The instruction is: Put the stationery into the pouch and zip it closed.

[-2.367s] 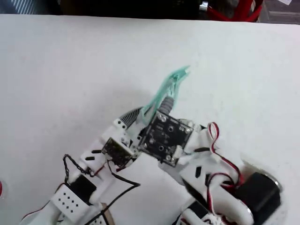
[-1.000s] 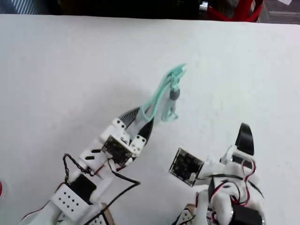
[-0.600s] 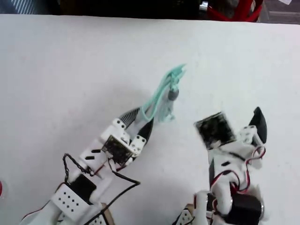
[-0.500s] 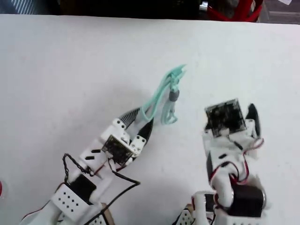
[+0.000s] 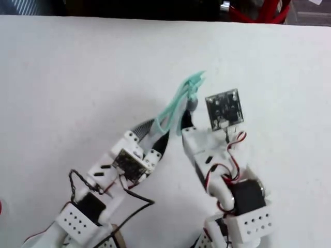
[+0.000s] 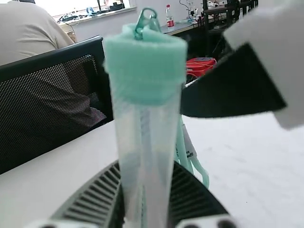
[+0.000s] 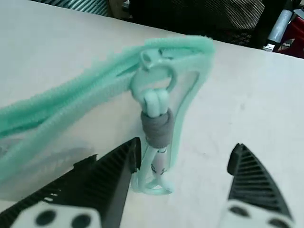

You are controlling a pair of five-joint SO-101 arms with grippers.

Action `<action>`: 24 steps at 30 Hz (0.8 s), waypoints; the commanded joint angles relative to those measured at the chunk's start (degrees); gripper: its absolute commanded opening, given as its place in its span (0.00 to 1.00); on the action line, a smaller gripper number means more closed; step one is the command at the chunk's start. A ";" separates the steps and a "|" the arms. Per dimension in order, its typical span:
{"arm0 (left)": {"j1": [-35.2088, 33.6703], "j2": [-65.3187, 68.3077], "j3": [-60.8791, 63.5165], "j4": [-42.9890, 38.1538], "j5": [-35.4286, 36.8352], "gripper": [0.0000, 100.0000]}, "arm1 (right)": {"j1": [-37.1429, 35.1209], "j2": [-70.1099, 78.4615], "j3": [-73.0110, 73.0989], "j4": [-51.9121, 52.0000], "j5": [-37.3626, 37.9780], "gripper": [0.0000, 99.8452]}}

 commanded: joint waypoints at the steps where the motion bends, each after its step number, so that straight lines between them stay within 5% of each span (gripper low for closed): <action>1: -0.22 -0.57 -2.99 0.18 -0.53 0.02 | -0.04 -8.40 6.86 -5.32 -0.70 0.29; 8: -0.22 -0.57 -2.99 0.26 -0.26 0.02 | 0.04 -17.89 27.25 -30.02 -0.53 0.29; 24: 2.15 -0.57 -1.67 0.00 -0.62 0.02 | -0.04 1.10 21.19 -45.76 -0.79 0.29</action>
